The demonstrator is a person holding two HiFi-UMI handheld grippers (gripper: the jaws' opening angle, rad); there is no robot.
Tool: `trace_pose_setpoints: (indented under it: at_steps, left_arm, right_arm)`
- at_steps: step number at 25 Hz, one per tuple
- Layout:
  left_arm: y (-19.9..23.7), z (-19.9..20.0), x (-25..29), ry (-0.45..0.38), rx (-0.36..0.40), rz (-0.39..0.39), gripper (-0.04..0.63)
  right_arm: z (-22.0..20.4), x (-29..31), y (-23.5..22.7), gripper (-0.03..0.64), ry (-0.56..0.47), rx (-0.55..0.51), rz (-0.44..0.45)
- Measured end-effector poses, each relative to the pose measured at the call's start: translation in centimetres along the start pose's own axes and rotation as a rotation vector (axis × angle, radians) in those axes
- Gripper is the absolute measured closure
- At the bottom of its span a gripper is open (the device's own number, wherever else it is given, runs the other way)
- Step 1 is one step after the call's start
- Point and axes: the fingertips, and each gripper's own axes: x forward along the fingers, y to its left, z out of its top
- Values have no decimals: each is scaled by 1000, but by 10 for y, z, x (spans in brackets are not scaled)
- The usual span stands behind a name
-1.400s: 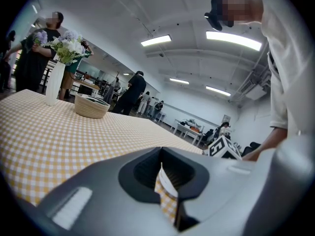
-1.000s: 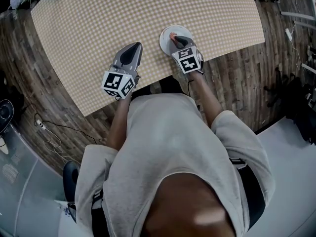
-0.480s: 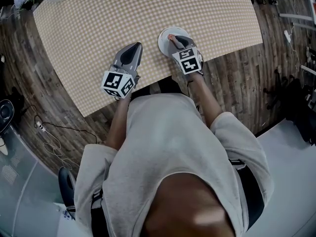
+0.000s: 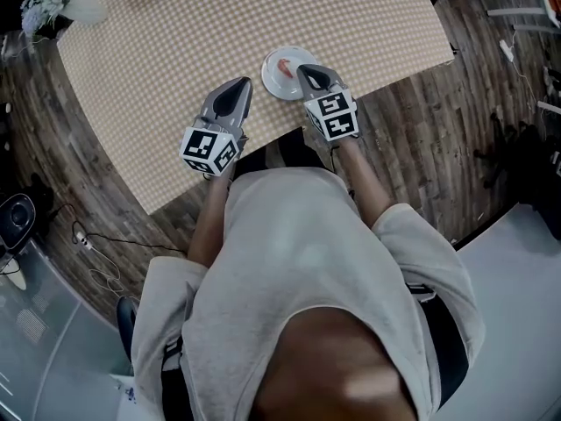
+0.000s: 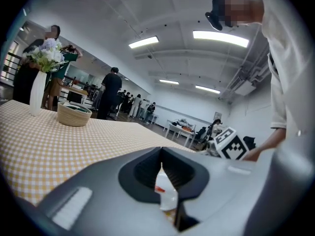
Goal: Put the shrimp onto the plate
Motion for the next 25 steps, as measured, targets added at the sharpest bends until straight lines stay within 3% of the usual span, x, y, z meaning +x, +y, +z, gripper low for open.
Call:
trace_pose_setpoints:
  at_steps: [13, 18, 25]
  left_arm:
    - [-63, 30, -5, -40, 133, -72, 586]
    - [-73, 25, -35, -55, 147, -122, 586]
    - [-79, 6, -113, -49, 167, -206, 586]
  right_arm:
    - [39, -90, 15, 617, -299, 34, 10]
    - [41, -112, 58, 618, -335, 7, -4]
    - [41, -138, 141, 620, -385, 7, -103]
